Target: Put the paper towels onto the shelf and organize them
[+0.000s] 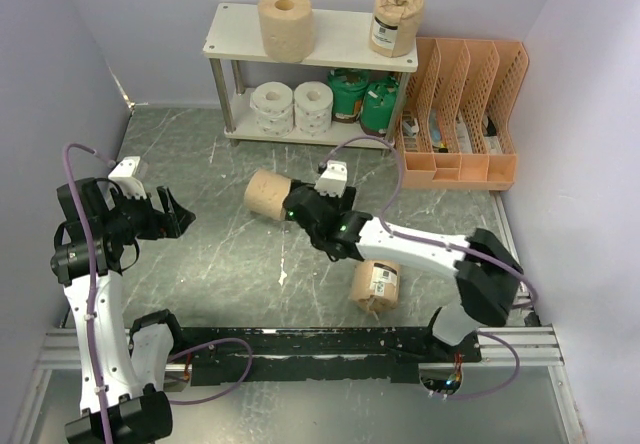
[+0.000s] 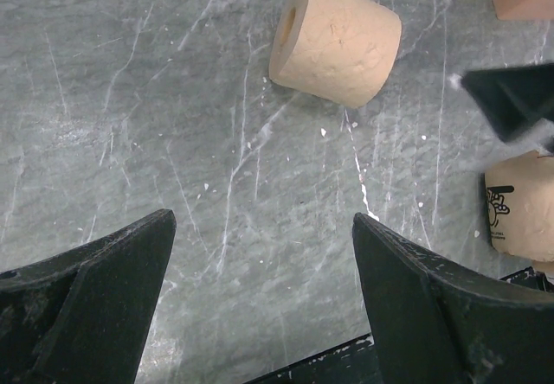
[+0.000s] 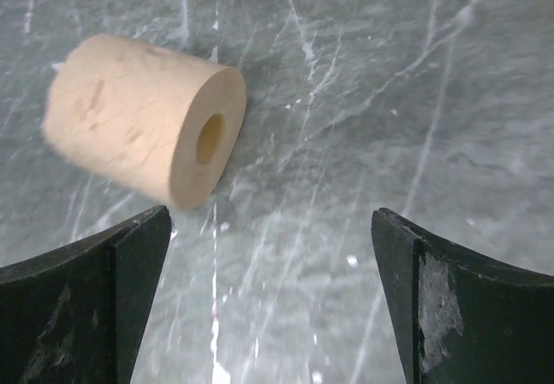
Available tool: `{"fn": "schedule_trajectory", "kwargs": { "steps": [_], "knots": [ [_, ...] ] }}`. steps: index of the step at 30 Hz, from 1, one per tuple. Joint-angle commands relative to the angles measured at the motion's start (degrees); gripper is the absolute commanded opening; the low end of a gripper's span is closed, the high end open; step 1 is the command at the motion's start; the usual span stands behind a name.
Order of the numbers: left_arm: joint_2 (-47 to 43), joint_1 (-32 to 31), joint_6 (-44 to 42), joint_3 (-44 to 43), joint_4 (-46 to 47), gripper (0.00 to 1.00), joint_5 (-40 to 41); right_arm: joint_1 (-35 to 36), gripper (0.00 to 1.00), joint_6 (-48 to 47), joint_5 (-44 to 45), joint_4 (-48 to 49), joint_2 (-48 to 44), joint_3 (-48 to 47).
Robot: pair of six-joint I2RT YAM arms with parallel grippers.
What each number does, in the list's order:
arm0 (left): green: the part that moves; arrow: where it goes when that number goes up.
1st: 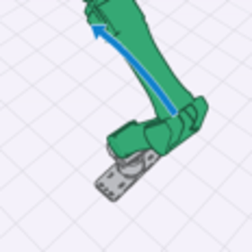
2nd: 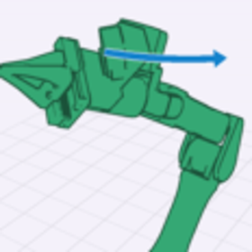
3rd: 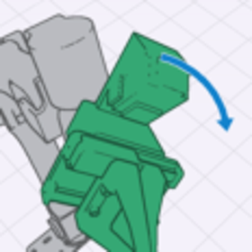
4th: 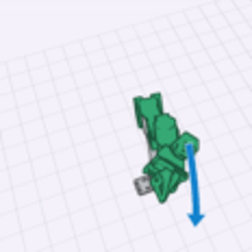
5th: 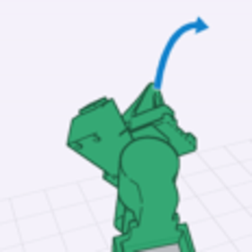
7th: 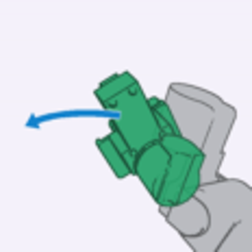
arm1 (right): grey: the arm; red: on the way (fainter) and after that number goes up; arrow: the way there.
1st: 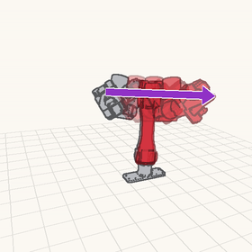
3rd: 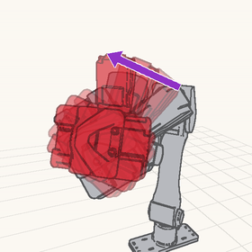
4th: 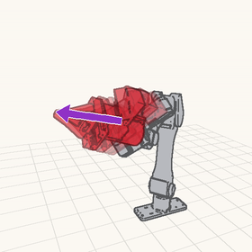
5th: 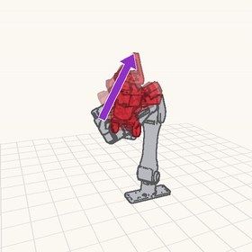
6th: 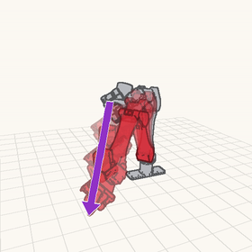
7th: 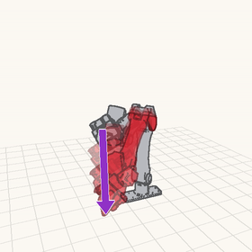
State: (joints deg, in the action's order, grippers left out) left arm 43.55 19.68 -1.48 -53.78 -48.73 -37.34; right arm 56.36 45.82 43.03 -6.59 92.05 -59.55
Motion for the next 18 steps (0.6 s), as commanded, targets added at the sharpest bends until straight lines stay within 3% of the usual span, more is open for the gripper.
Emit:
{"fn": "schedule_trajectory", "kwargs": {
  "steps": [1,4,5,9,18],
  "knots": [
    [-0.9,0.6,-0.3,0.3,0.3,0.95,-1.2,8.5,1.00,12.4,16.7,-45.0,-5.5,-9.6],
    [-0.9,0.6,-0.4,0.3,0.3,0.95,-1.3,13.0,1.00,21.9,12.2,-70.5,-4.0,-13.7],
    [-1.0,0.6,-0.4,0.3,0.3,0.95,-1.4,14.5,1.00,20.0,9.3,-72.2,-3.9,-13.5],
    [-0.9,0.6,-0.6,0.4,0.3,0.95,-1.8,19.5,1.00,19.4,-4.4,-72.6,-8.6,-7.8],
    [-2.3,0.5,-0.6,0.4,0.3,0.95,-1.9,22.3,1.00,20.2,-12.4,-72.6,-19.7,1.3]
  ]
}}
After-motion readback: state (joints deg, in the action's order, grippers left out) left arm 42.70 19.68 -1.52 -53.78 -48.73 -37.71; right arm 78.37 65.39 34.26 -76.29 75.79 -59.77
